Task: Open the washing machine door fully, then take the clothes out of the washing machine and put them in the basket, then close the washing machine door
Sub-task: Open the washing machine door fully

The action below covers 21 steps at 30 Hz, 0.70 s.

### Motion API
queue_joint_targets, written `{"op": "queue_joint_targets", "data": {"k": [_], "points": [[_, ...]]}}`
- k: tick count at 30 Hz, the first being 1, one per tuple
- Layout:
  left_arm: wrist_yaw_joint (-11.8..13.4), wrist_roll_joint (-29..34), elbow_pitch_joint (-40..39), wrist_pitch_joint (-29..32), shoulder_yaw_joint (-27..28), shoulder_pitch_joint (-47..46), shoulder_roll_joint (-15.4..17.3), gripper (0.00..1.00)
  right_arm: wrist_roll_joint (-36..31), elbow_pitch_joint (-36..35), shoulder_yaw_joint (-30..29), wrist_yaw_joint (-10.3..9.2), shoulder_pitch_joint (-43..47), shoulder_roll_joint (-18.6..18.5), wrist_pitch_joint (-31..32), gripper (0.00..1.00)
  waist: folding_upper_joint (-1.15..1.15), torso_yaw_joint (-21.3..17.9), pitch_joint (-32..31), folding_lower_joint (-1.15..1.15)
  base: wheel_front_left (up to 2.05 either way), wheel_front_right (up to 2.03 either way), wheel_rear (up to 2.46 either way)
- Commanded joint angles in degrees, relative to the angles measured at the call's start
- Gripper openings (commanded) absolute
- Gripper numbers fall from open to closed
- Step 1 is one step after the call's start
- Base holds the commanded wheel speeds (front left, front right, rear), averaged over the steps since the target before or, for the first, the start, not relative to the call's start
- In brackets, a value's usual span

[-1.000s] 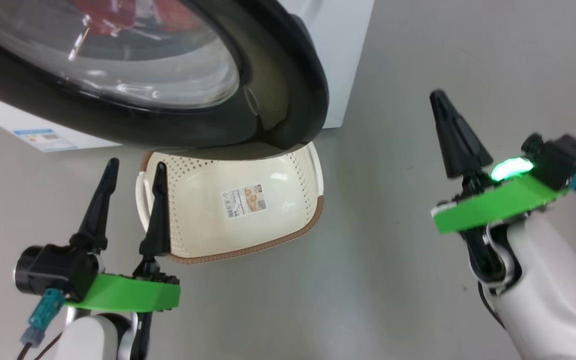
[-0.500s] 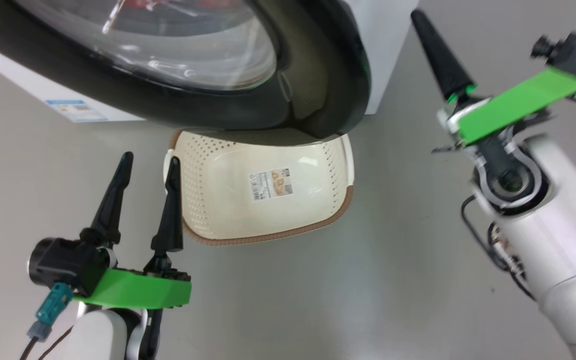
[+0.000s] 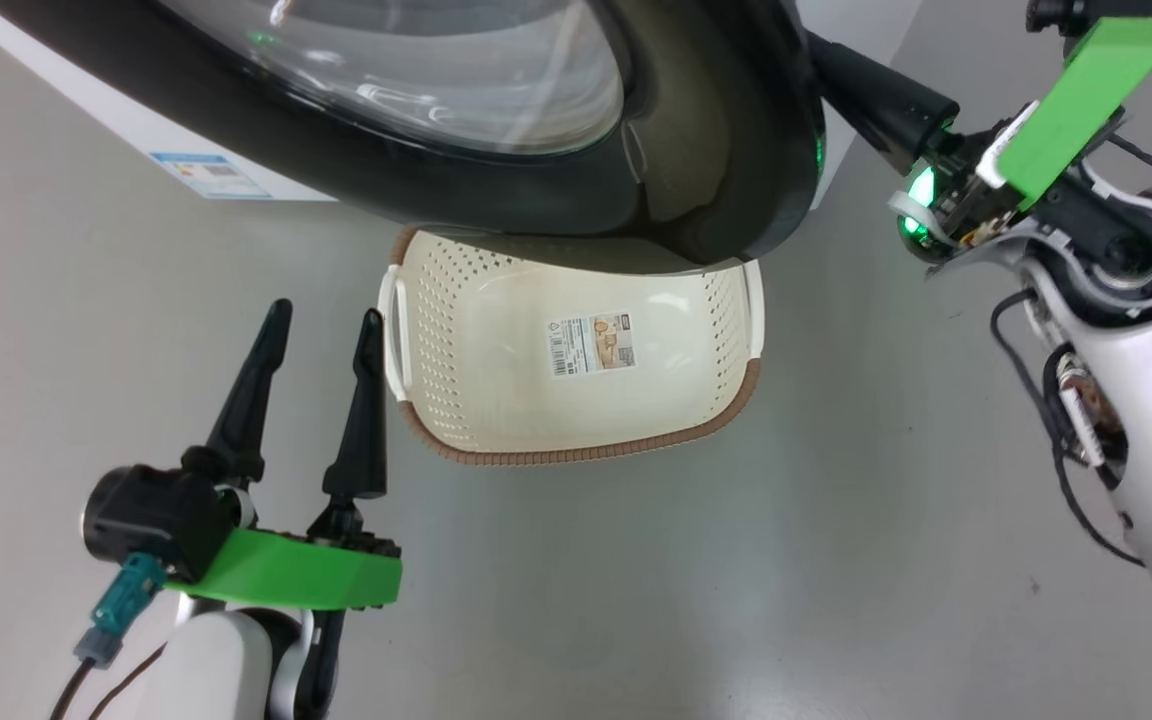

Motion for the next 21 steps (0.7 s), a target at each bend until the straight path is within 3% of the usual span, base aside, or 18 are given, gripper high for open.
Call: {"op": "queue_joint_targets", "data": {"k": [1, 9, 21], "points": [[0.4, -0.2, -1.0, -0.5, 1.3, -0.7, 1.3, 1.0, 1.1, -0.5, -0.6, 0.39, -1.3, 1.0, 2.6, 0.0, 0.0, 0.5, 0.5, 0.0, 0.0, 0.0, 0.0], [0.6, -0.5, -0.5, -0.5, 0.9, -1.1, 1.3, 1.0, 0.1, -0.5, -2.5, 0.39, -2.7, 2.3, 11.9, 0.0, 0.0, 1.1, 1.1, 0.0, 0.0, 0.0, 0.0], [1.1, -1.1, 0.0, -0.5, 1.0, -0.4, 1.3, 1.0, -4.6, -3.7, -3.6, 0.39, 2.7, 5.0, 17.7, 0.0, 0.0, 2.6, -2.4, 0.0, 0.0, 0.0, 0.0]]}}
